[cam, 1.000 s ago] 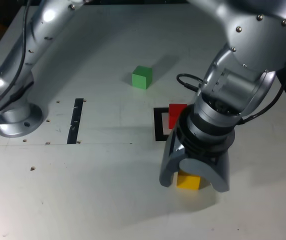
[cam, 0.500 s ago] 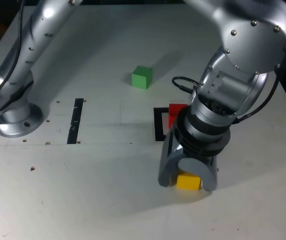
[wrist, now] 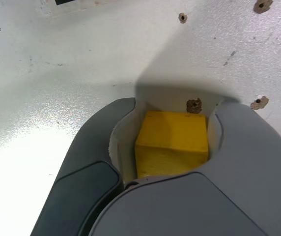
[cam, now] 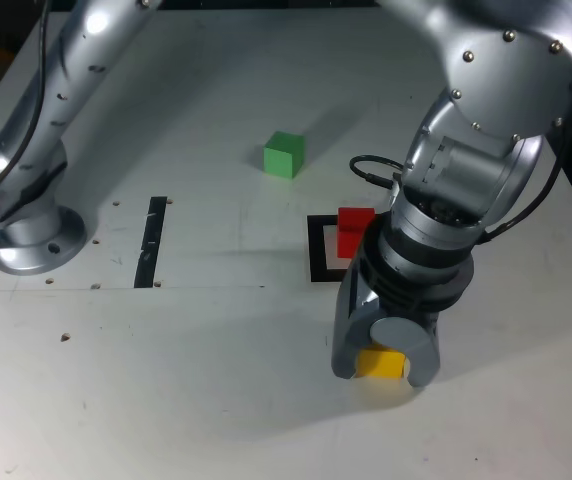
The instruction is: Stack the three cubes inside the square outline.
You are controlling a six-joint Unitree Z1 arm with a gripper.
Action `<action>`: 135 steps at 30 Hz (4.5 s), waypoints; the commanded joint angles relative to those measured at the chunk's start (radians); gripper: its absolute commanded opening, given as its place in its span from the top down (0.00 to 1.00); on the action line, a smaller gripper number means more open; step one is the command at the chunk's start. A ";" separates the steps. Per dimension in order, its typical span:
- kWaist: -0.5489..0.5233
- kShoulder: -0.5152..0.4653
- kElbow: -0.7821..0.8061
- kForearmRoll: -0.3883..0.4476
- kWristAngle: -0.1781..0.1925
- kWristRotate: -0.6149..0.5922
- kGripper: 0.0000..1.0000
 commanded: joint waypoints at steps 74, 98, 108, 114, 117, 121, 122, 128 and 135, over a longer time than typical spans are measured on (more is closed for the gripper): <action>0.351 -0.235 0.242 -0.090 0.089 0.350 0.85; 0.351 -0.259 0.244 -0.050 0.081 0.351 0.00; 0.364 -0.535 0.303 0.063 0.184 0.403 0.00; 0.450 -0.703 0.484 0.003 0.254 0.490 0.00; 0.536 -0.712 0.593 -0.104 0.259 0.570 0.00; 0.611 -0.705 0.678 -0.213 0.286 0.628 0.00; 0.623 -0.700 0.688 -0.227 0.296 0.640 0.00; 0.656 -0.609 0.692 -0.265 0.331 0.691 0.00; 0.659 -0.505 0.663 -0.315 0.350 0.720 0.01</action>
